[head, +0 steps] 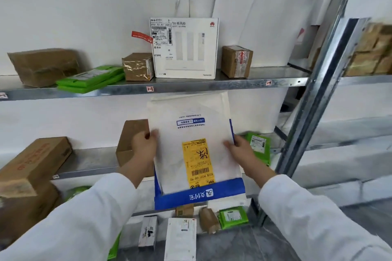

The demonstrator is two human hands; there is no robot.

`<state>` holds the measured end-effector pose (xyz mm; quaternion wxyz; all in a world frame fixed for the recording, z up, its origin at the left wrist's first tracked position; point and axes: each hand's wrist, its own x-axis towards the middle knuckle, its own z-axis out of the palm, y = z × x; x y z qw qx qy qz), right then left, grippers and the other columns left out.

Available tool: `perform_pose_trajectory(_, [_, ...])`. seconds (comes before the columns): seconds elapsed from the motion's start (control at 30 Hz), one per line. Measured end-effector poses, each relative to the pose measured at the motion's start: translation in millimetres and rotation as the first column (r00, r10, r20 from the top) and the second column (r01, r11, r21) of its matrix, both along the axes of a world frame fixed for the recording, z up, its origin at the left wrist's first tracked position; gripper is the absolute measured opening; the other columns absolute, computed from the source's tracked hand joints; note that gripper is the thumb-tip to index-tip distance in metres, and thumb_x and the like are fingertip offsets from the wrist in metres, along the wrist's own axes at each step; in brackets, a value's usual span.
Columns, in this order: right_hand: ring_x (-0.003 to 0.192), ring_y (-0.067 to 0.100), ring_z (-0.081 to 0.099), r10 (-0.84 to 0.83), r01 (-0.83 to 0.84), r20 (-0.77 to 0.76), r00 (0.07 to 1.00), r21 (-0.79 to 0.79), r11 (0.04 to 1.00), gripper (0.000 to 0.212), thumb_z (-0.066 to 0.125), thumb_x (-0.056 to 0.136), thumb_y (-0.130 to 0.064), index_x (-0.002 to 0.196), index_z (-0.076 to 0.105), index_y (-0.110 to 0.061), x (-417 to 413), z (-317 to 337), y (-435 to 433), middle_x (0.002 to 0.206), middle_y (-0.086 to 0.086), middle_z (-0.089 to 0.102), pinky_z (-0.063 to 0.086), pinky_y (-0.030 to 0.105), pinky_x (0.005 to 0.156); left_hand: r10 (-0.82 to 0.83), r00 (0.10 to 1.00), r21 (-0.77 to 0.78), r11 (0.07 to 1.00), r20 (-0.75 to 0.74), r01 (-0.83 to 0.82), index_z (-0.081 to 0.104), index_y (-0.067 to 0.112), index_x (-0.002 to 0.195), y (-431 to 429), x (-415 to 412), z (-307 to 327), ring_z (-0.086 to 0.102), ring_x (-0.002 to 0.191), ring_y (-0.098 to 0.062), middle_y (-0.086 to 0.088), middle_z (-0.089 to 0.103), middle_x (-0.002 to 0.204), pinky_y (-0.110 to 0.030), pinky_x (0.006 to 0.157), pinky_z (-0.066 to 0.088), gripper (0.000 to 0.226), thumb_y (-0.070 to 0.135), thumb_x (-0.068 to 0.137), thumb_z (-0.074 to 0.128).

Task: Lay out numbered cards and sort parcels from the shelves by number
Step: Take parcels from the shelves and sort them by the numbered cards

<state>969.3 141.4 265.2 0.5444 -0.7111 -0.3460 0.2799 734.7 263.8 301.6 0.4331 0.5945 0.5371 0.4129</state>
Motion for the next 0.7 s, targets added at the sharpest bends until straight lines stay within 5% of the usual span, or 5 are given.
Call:
perform_pose_trajectory(0.2, [0.080, 0.020, 0.057, -0.206, 0.208, -0.036, 0.978, 0.120, 0.971, 0.013, 0.061, 0.093, -0.018, 0.093, 0.066, -0.006, -38, -5, -60, 0.085, 0.007, 0.065, 0.043, 0.030, 0.070, -0.148, 0.977, -0.029, 0.988, 0.156, 0.154, 0.053, 0.020, 0.071, -65, -42, -12, 0.047, 0.074, -0.016, 0.004, 0.048, 0.072, -0.021, 0.060, 0.034, 0.036, 0.042, 0.098, 0.047])
perform_pose_trajectory(0.37, [0.078, 0.021, 0.057, -0.220, 0.237, -0.122, 0.968, 0.154, 0.959, 0.013, 0.064, 0.092, -0.020, 0.087, 0.064, -0.008, -88, -6, -72, 0.078, 0.004, 0.064, 0.046, 0.035, 0.073, -0.243, 0.963, -0.055, 0.967, 0.114, 0.250, 0.052, 0.027, 0.112, -129, -101, -26, 0.051, 0.105, -0.011, 0.017, 0.055, 0.096, -0.024, 0.086, 0.037, 0.027, 0.044, 0.101, 0.034])
perform_pose_trajectory(0.47, [0.077, 0.019, 0.057, -0.136, 0.153, -0.137, 0.981, 0.116, 0.981, 0.015, 0.063, 0.092, -0.024, 0.082, 0.063, -0.013, -132, -3, -63, 0.078, 0.001, 0.064, 0.048, 0.035, 0.074, -0.119, 0.986, -0.055, 0.990, 0.115, 0.126, 0.057, 0.016, 0.123, -146, -144, -35, 0.055, 0.108, -0.016, 0.003, 0.061, 0.113, -0.028, 0.090, 0.040, 0.049, 0.051, 0.099, 0.033])
perform_pose_trajectory(0.63, [0.078, 0.018, 0.060, 0.051, -0.047, -0.082, 0.995, 0.051, 0.998, 0.017, 0.066, 0.089, -0.033, 0.083, 0.061, -0.018, -221, 3, -40, 0.085, -0.001, 0.066, 0.050, 0.033, 0.074, 0.189, 0.971, -0.102, 0.979, 0.147, -0.175, 0.060, 0.010, 0.104, -166, -232, -53, 0.061, 0.087, -0.017, -0.002, 0.065, 0.097, -0.028, 0.069, 0.045, 0.043, 0.045, 0.101, 0.035])
perform_pose_trajectory(0.7, [0.078, 0.018, 0.061, 0.132, -0.130, -0.045, 0.990, 0.039, 0.991, 0.019, 0.066, 0.088, -0.035, 0.089, 0.062, -0.016, -259, 4, -32, 0.087, -0.002, 0.067, 0.048, 0.029, 0.065, 0.275, 0.956, -0.138, 0.956, 0.104, -0.260, 0.059, 0.009, 0.104, -178, -267, -63, 0.059, 0.089, -0.019, -0.001, 0.063, 0.098, -0.029, 0.074, 0.043, 0.043, 0.045, 0.101, 0.035])
